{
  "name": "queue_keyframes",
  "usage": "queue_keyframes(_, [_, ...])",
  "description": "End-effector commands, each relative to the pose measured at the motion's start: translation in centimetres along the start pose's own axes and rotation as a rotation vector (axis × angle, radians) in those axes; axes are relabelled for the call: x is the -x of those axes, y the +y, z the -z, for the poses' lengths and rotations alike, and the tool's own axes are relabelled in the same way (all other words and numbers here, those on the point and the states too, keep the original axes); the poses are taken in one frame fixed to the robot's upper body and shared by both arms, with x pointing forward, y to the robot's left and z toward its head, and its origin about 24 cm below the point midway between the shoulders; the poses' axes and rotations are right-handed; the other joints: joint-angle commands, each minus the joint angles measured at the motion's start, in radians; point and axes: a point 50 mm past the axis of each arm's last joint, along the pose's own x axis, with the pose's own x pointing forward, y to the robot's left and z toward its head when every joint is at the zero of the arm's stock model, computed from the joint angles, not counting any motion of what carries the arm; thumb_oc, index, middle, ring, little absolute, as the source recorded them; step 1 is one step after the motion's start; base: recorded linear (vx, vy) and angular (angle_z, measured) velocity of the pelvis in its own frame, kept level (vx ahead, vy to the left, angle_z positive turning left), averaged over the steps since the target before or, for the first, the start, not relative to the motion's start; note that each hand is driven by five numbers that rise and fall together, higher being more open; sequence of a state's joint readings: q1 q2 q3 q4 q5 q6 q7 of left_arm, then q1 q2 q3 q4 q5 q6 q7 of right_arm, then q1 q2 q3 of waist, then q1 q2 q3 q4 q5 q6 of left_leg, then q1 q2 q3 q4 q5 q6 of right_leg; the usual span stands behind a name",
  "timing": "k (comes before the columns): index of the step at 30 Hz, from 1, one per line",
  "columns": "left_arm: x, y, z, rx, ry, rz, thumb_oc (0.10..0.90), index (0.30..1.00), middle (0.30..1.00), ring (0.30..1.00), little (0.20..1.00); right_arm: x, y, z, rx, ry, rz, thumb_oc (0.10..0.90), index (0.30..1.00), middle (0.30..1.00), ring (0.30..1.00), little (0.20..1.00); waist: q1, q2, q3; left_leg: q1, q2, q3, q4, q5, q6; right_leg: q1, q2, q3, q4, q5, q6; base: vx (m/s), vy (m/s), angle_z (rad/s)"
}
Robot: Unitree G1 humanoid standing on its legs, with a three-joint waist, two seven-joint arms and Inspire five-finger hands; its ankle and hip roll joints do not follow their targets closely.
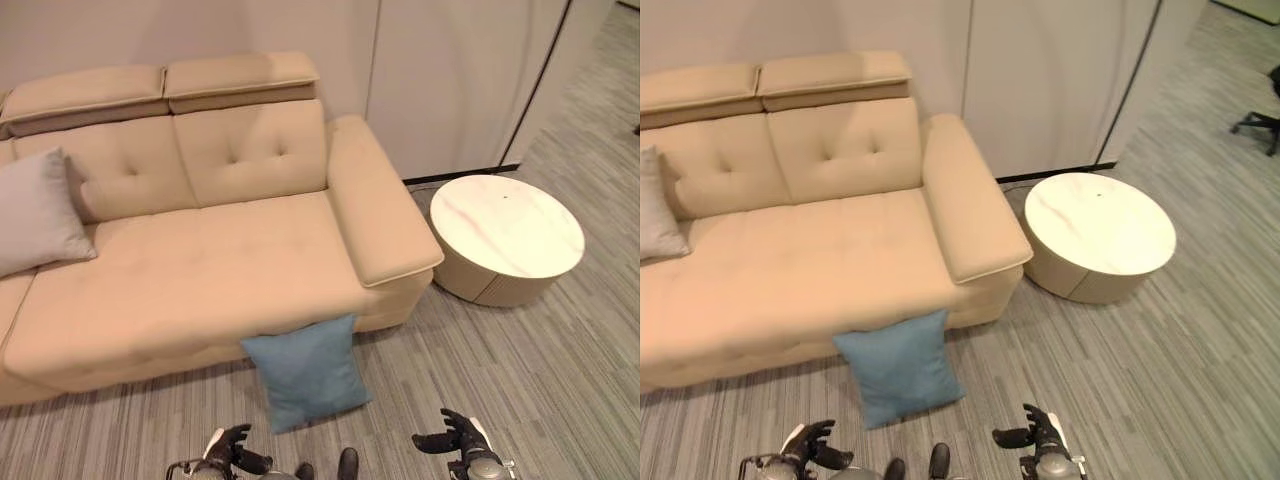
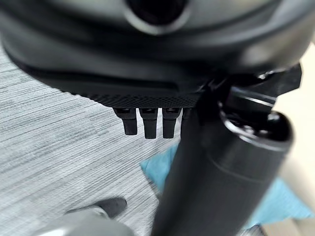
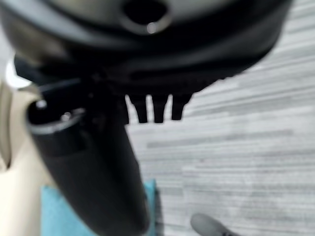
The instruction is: Pick up all the scattered cushions and arrange them neatly on the sofa.
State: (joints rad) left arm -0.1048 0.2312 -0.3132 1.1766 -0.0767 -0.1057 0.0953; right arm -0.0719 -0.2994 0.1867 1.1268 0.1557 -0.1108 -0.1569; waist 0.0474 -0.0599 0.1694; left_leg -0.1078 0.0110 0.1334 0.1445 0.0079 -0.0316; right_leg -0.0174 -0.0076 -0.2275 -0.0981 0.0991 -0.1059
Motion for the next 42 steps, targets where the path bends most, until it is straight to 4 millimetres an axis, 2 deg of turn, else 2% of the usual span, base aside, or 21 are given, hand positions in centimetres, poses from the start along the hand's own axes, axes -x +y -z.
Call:
queue_keyframes(1, [0.0,-0.9,-0.7,-0.008,-0.045,0.018,0.800,0.900,0.900,0.900,0.900,0.2,-2.0,0.6,-0.033,-0.016,0.064,0.800,0.900,0.900,0.900,0.900,-0.017,-0.008,-0.019,-0.049,0.010,0.055,-0.002,0.001,0.003,0.059,-0.074,-0.044,0.040,-0.088,0.192,0.04,0.036,0.95])
queue_keyframes(3, [0.1,-1.0,-0.2,-0.013,-0.028,0.024,0.800,0.900,0.900,0.900,0.900,0.3,-1.6,0.9,-0.029,-0.001,0.051,0.800,0.900,0.900,0.900,0.900,-0.020,-0.007,-0.028,-0.013,0.010,0.056,-0.038,-0.012,0.008,0.073,-0.077,-0.075,0.043,-0.101,0.193,0.10,0.061,0.62])
queue_keyframes(10, [0.3,-0.5,1.1,-0.005,0.017,0.010,0.800,0.900,0.900,0.900,0.900,0.4,-0.4,1.3,-0.002,0.024,0.012,0.800,0.900,0.900,0.900,0.900,0.001,-0.016,-0.051,0.039,-0.023,0.010,-0.095,-0.030,0.036,0.079,-0.091,-0.061,0.102,-0.130,0.203,0.11,0.112,0.07])
queue_keyframes(13, [0.3,0.4,1.2,0.013,0.018,-0.018,0.800,0.900,0.900,0.900,0.900,0.2,-0.1,0.7,0.007,0.005,-0.004,0.800,0.900,0.900,0.900,0.900,0.018,-0.001,-0.044,0.080,-0.042,-0.005,-0.134,-0.037,0.064,0.018,-0.134,-0.046,0.268,-0.135,0.228,0.08,0.184,-0.05])
queue_keyframes(14, [0.3,0.4,1.2,0.013,0.018,-0.018,0.800,0.900,0.900,0.900,0.900,0.2,0.0,0.7,0.007,0.005,-0.004,0.800,0.900,0.900,0.900,0.900,0.018,-0.001,-0.044,0.080,-0.042,-0.005,-0.135,-0.037,0.064,0.017,-0.135,-0.045,0.269,-0.136,0.228,0.07,0.118,-0.17])
queue_keyframes(15, [0.2,0.9,0.9,0.016,0.009,-0.030,0.800,0.900,0.900,0.900,0.900,0.1,0.2,0.3,0.009,-0.005,-0.013,0.800,0.900,0.900,0.900,0.900,0.018,0.006,-0.035,0.088,-0.046,-0.020,-0.136,-0.038,0.076,-0.024,-0.147,-0.025,0.355,-0.110,0.243,0.08,0.078,-0.15])
queue_keyframes(17, [0.2,1.1,0.8,0.017,0.003,-0.034,0.800,0.900,0.900,0.900,0.900,0.1,0.2,0.3,0.001,-0.004,-0.018,0.800,0.900,0.900,0.900,0.900,0.014,0.016,-0.033,0.106,-0.050,-0.040,-0.145,-0.045,0.080,-0.055,-0.144,0.011,0.397,-0.103,0.245,0.12,0.067,-0.01])
queue_keyframes(19, [0.2,1.1,0.9,0.015,0.005,-0.035,0.800,0.900,0.900,0.900,0.900,0.1,0.2,0.2,0.003,-0.004,-0.016,0.800,0.900,0.900,0.900,0.900,0.011,0.020,-0.034,0.116,-0.051,-0.050,-0.151,-0.048,0.080,-0.068,-0.144,0.027,0.389,-0.098,0.243,0.10,0.009,0.18])
queue_keyframes(22, [0.3,1.1,1.1,0.005,0.010,-0.033,0.800,0.900,0.900,0.900,0.900,0.0,0.1,-0.2,0.015,-0.014,-0.012,0.800,0.900,0.900,0.900,0.900,0.000,0.029,-0.029,0.148,-0.056,-0.081,-0.167,-0.053,0.074,-0.108,-0.140,0.062,0.302,-0.077,0.241,0.16,-0.041,0.14])
queue_keyframes(25, [0.3,1.0,1.1,-0.007,0.009,-0.032,0.800,0.900,0.900,0.900,0.900,-0.1,-0.2,-0.4,0.029,-0.022,-0.008,0.800,0.900,0.900,0.900,0.900,-0.018,0.026,-0.016,0.168,-0.064,-0.116,-0.160,-0.064,0.070,-0.148,-0.118,0.108,0.267,-0.047,0.252,0.14,-0.084,0.29])
queue_keyframes(26, [0.3,1.0,1.3,-0.007,0.018,-0.034,0.800,0.900,0.900,0.900,0.900,-0.1,-0.3,-0.2,0.029,-0.020,-0.008,0.800,0.900,0.900,0.900,0.900,-0.022,0.016,-0.017,0.172,-0.069,-0.129,-0.151,-0.076,0.063,-0.114,-0.119,0.109,0.222,-0.050,0.250,0.15,-0.162,0.60])
queue_keyframes(30, [0.5,0.6,2.1,-0.005,0.042,-0.024,0.800,0.900,0.900,0.900,0.900,0.1,-0.2,0.2,0.036,-0.014,-0.014,0.800,0.900,0.900,0.900,0.900,-0.021,0.008,-0.042,0.180,-0.044,-0.155,-0.138,-0.090,0.032,-0.061,-0.099,0.089,0.195,-0.072,0.225,0.19,-0.276,0.24])
queue_keyframes(31, [0.5,0.4,1.9,-0.009,0.041,-0.017,0.800,0.900,0.900,0.900,0.900,0.0,-0.3,-0.1,0.016,-0.026,-0.009,0.800,0.900,0.900,0.900,0.900,-0.028,0.002,-0.042,0.163,-0.030,-0.159,-0.099,-0.096,0.008,-0.042,-0.090,0.081,0.184,-0.086,0.209,0.13,-0.298,0.39])
queue_keyframes(33, [0.4,0.3,1.7,-0.012,0.035,-0.012,0.800,0.900,0.900,0.900,0.900,0.0,-0.4,-0.1,0.010,-0.026,-0.007,0.800,0.900,0.900,0.900,0.900,-0.032,-0.001,-0.039,0.146,-0.024,-0.157,-0.066,-0.100,-0.003,-0.031,-0.089,0.073,0.175,-0.090,0.201,0.06,-0.185,0.50])
queue_keyframes(34, [0.3,0.2,1.3,-0.017,0.023,-0.006,0.800,0.900,0.900,0.900,0.900,0.0,-0.6,-0.2,0.005,-0.031,0.001,0.800,0.900,0.900,0.900,0.900,-0.036,-0.005,-0.033,0.121,-0.017,-0.148,-0.026,-0.099,-0.015,-0.020,-0.089,0.062,0.165,-0.096,0.192,0.00,-0.180,0.44])
queue_keyframes(35, [0.1,-0.1,0.4,-0.024,-0.007,0.002,0.800,0.900,0.900,0.900,0.900,-0.1,-1.0,-0.5,0.001,-0.042,0.015,0.800,0.900,0.900,0.900,0.900,-0.042,-0.015,-0.014,0.064,-0.004,-0.121,0.067,-0.083,-0.028,-0.006,-0.091,0.047,0.150,-0.097,0.178,0.00,-0.179,0.38])
queue_keyframes(39, [0.0,-0.3,-0.2,-0.015,-0.024,0.005,0.800,0.900,0.900,0.900,0.900,-0.1,-1.3,-0.4,-0.007,-0.039,0.022,0.800,0.900,0.900,0.900,0.900,-0.047,-0.015,-0.004,0.023,0.007,-0.109,0.125,-0.082,-0.024,0.012,-0.082,0.041,0.138,-0.114,0.162,0.04,-0.097,0.48])
queue_keyframes(42, [0.0,-0.5,-0.2,-0.014,-0.020,0.011,0.800,0.900,0.900,0.900,0.900,0.0,-1.5,-0.1,-0.004,-0.027,0.026,0.800,0.900,0.900,0.900,0.900,-0.045,-0.013,-0.006,-0.002,0.011,-0.090,0.063,-0.069,-0.019,0.033,-0.081,0.031,0.128,-0.133,0.163,0.13,0.019,0.00])
